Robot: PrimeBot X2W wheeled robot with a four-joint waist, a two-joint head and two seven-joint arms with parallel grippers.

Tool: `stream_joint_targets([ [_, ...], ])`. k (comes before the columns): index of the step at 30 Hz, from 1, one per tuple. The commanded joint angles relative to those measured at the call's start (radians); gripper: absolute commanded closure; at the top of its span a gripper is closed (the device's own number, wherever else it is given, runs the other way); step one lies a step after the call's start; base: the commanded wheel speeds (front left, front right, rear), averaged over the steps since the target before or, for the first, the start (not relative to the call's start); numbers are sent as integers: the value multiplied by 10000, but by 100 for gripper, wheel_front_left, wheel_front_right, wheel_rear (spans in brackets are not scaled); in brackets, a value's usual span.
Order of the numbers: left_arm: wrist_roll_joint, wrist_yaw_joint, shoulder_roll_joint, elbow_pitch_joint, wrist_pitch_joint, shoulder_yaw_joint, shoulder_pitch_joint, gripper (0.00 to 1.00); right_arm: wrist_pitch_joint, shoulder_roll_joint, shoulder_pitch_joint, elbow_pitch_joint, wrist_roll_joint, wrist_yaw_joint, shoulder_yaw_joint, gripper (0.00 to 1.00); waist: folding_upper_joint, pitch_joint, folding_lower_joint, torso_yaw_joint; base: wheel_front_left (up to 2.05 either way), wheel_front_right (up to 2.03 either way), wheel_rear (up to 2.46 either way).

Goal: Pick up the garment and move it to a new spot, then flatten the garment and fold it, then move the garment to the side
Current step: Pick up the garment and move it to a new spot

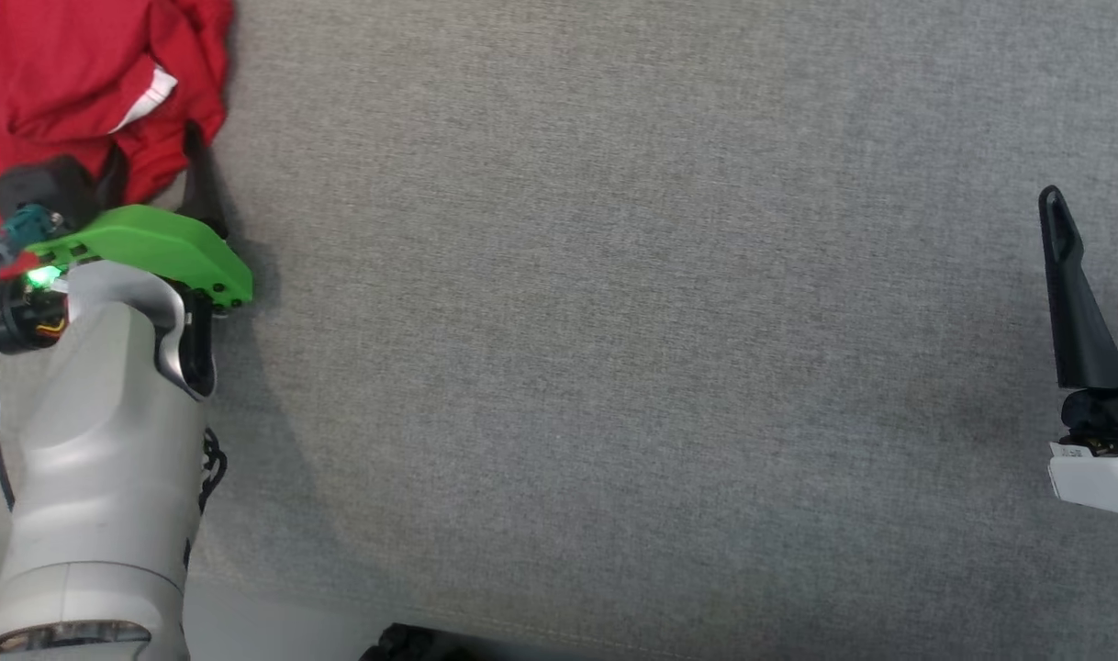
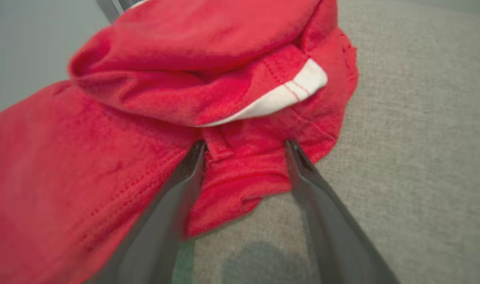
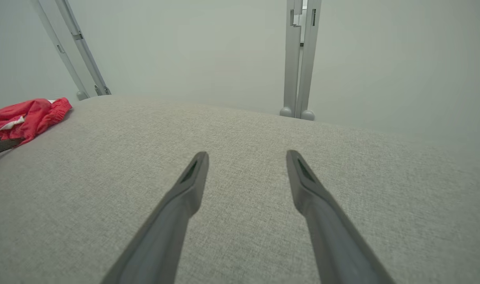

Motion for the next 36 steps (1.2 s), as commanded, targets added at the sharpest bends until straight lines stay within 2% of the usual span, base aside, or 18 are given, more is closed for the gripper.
stream_joint_targets([
  [1, -12, -67, 69, 373, 69, -22, -220, 0, -104, 34, -141, 56, 53, -14, 8, 0, 0, 689, -2, -798, 0, 0, 0],
  [2, -23, -100, 86, 574, 62, -31, -273, 0, -140, 44, -131, 94, 49, -14, 17, 0, 0, 651, -2, -825, 0, 0, 0],
  [3, -53, -137, 100, 770, 86, -33, -275, 71, -184, 65, -126, 146, 43, -14, 26, 0, 0, 577, -2, -855, 0, 0, 0],
  [4, -65, -145, 123, 899, 69, -28, -267, 100, -214, 87, -128, 184, 20, -14, 42, 0, 0, 502, -2, -876, 0, 0, 0],
  [8, -74, -84, 360, 755, 22, 152, 52, 100, -423, 207, -153, 384, -48, -12, 164, 0, 0, -4, -2, -933, 0, 0, 0],
  [15, 194, 372, 722, -1882, -81, 1078, 1716, 100, -688, 490, 73, 882, -116, -14, 465, 0, 0, -1480, -2, -978, 0, 0, 0],
  [22, 847, 485, 401, -4001, -85, 1412, 3884, 100, -816, 812, 499, 1438, -151, -14, 854, 0, 0, -3147, -2, -1115, 0, 0, 0],
  [29, 1380, 525, -105, -5783, -85, 1054, 5831, 100, -797, 1133, 939, 1762, -185, -14, 1236, 0, 0, -4400, -2, -1557, 0, 0, 0],
  [36, 1588, 146, -512, -7030, 462, -131, 6596, 100, -697, 1284, 1076, 1783, -202, -14, 1335, 0, 0, -4650, -2, -2483, 0, 0, 0],
])
